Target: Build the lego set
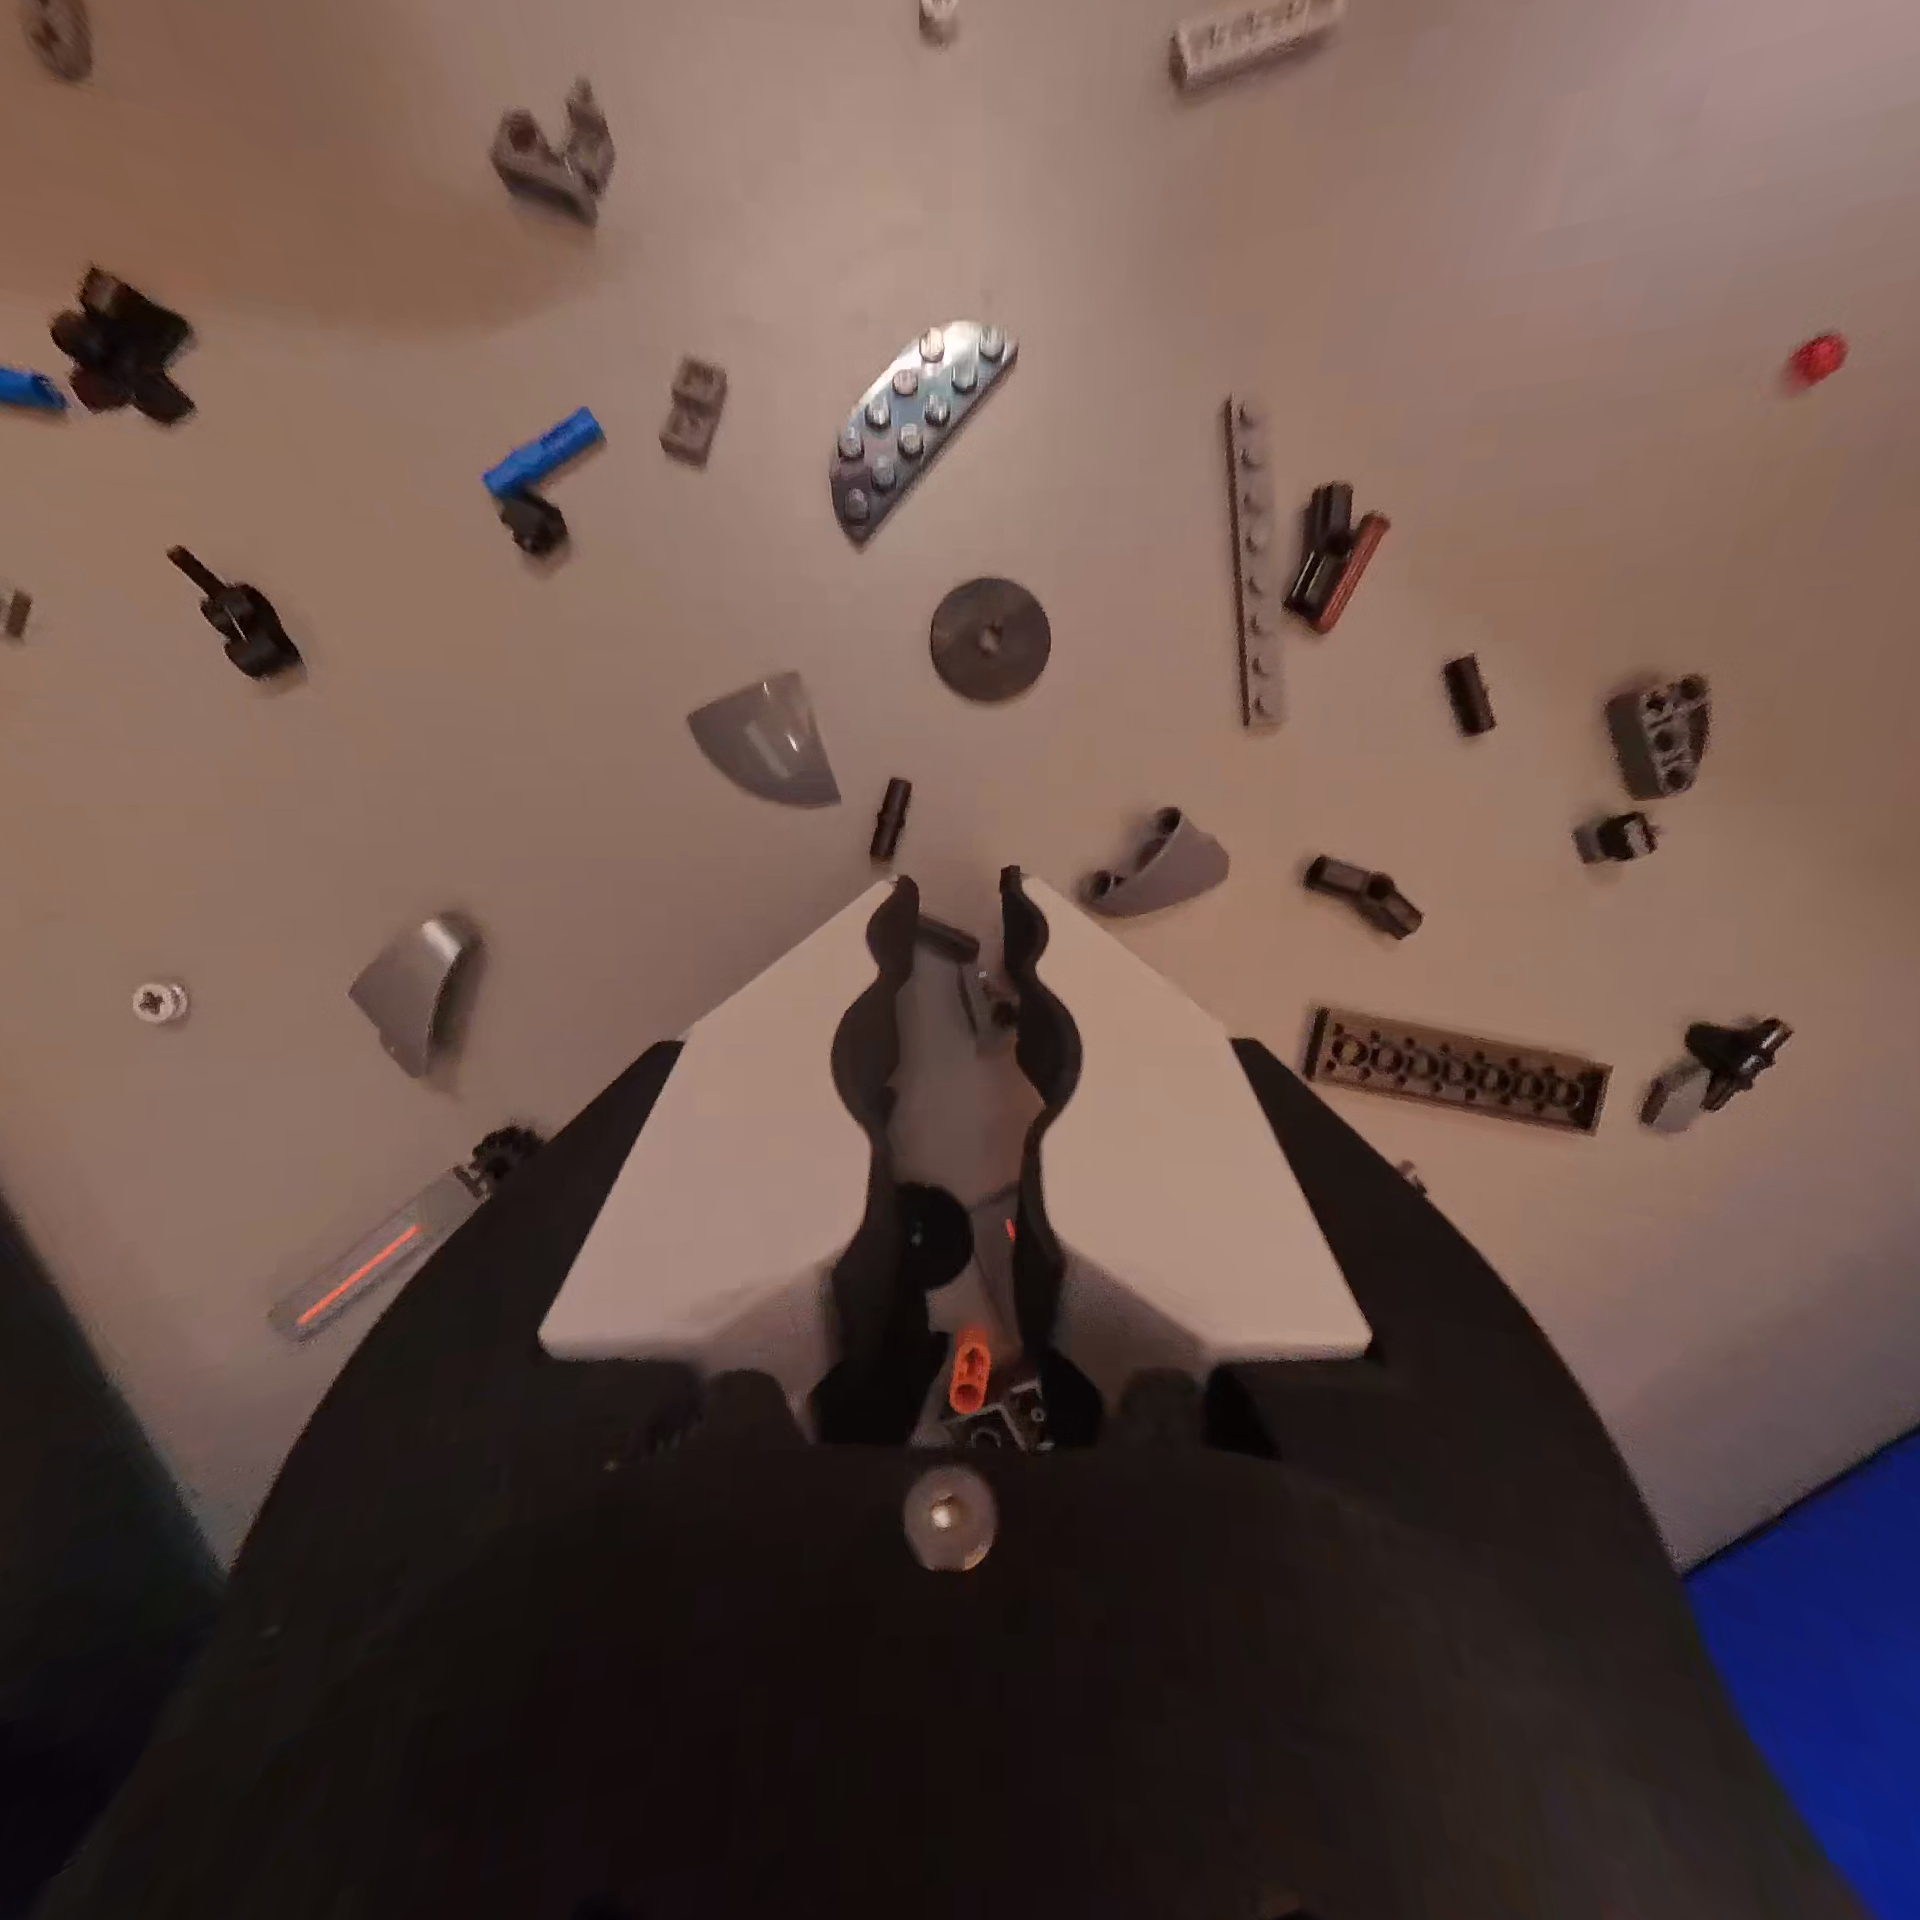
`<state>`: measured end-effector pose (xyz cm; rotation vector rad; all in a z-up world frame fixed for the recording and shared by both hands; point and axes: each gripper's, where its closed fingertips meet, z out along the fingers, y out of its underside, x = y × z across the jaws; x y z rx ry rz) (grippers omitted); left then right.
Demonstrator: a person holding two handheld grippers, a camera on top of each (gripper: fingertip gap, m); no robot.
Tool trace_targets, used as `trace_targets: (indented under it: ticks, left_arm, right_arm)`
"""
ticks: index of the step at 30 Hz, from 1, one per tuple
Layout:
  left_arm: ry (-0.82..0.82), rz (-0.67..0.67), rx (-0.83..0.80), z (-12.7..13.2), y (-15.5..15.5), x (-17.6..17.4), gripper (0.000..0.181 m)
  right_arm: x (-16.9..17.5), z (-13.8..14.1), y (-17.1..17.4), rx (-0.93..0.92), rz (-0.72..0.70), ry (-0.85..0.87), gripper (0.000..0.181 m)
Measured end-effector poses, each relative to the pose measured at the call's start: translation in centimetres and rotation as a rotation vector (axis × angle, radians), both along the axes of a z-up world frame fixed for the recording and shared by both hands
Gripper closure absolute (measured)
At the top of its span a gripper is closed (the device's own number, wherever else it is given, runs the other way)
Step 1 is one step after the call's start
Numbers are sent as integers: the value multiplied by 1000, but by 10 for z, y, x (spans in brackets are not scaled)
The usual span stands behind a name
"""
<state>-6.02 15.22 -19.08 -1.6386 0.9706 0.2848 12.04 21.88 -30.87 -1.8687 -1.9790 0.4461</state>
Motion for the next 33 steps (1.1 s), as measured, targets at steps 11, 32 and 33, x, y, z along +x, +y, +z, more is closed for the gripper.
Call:
trace_targets:
  ticks: [11,32,33]
  left_arm:
    - [16,-18,-13,-5,0,6,181]
    - [-8,-151,-155,-27,-11,32,168]
    - [10,-172,-158,-30,-13,37,166]
  right_arm:
    - [6,-11,-9,-56,44,-34,176]
    - [-28,27,-40,-9,211,144,180]
    - [-36,34,-46,3,240,181,180]
